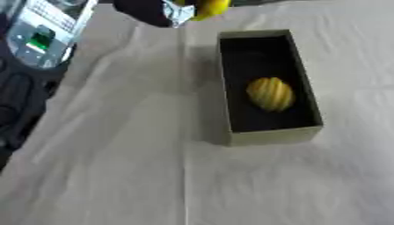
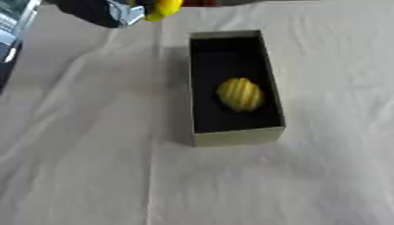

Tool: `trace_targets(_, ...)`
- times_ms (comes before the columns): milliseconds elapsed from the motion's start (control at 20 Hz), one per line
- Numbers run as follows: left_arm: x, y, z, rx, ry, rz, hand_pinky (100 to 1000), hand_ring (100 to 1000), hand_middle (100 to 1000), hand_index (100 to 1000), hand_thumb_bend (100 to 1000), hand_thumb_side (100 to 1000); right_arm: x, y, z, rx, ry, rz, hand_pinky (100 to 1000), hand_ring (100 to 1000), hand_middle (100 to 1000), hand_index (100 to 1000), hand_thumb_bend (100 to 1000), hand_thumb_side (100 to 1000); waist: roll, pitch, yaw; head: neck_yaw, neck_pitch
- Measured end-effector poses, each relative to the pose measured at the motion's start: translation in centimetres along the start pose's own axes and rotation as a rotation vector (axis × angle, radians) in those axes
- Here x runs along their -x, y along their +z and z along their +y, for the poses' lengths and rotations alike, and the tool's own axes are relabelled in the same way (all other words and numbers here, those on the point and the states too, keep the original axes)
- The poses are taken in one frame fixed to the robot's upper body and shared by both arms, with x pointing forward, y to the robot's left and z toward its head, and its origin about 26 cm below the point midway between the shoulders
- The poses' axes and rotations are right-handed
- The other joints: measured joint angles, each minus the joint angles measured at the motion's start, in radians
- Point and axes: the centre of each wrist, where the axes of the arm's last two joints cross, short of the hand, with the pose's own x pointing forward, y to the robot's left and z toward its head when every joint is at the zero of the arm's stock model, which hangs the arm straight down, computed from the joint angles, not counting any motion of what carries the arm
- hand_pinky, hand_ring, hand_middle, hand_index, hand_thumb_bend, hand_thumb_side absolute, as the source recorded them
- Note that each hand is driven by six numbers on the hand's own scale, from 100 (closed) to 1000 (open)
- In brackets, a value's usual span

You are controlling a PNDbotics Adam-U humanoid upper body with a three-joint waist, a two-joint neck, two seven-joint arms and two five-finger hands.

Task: Pick up objects on the table and place them in the box.

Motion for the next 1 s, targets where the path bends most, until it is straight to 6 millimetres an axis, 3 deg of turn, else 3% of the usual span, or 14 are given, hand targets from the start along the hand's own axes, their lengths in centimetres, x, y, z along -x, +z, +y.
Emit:
trace_targets(350,-0.7,-3.6,-5.4,0.085,0.015,0.012,598,571,477,609,100,268,-0.1,-0.7,0.2,0.010,-0.029,-0.019,896,729,419,689,100,615,0.002,-0.002,-0.027,0.025,0.001)
trace_targets(450,-0.4,-4.0,-6.7,0.104,0.028,0.036,594,567,475,606,100,287,-0.1,-0.8,0.2,0.008,-0.033,-0.017,896,729,417,688,100,618,0.004,-0.003,-0.033,0.029,0.001)
trace_targets(750,0.2,-4.5,-9.9,0.135,0.045,0.092,601,573,480,612,100,228,-0.1,-0.8,0.5,0.007,-0.049,-0.004,896,728,415,687,100,621,0.008,-0.003,-0.043,0.037,0.001)
trace_targets(800,0.2,-4.5,-10.4,0.144,0.040,0.096,609,582,485,622,100,145,-0.1,-0.9,0.5,0.006,-0.051,-0.004,896,728,415,687,100,623,0.009,-0.003,-0.044,0.038,0.001)
trace_targets(850,0.2,-4.5,-10.8,0.151,0.034,0.098,611,585,488,626,100,191,-0.1,-0.9,0.5,0.006,-0.053,-0.003,896,728,415,687,100,622,0.010,-0.003,-0.046,0.038,0.001)
trace_targets(950,0.2,-4.6,-11.6,0.168,0.017,0.096,631,612,513,656,100,168,-0.1,-0.9,0.6,0.008,-0.057,0.000,896,728,414,686,100,622,0.011,-0.003,-0.048,0.039,0.001)
trace_targets(1000,0.2,-4.6,-11.9,0.176,0.011,0.095,688,687,586,746,100,150,-0.1,-0.9,0.6,0.009,-0.058,0.000,896,728,413,686,100,623,0.012,-0.003,-0.048,0.039,0.001)
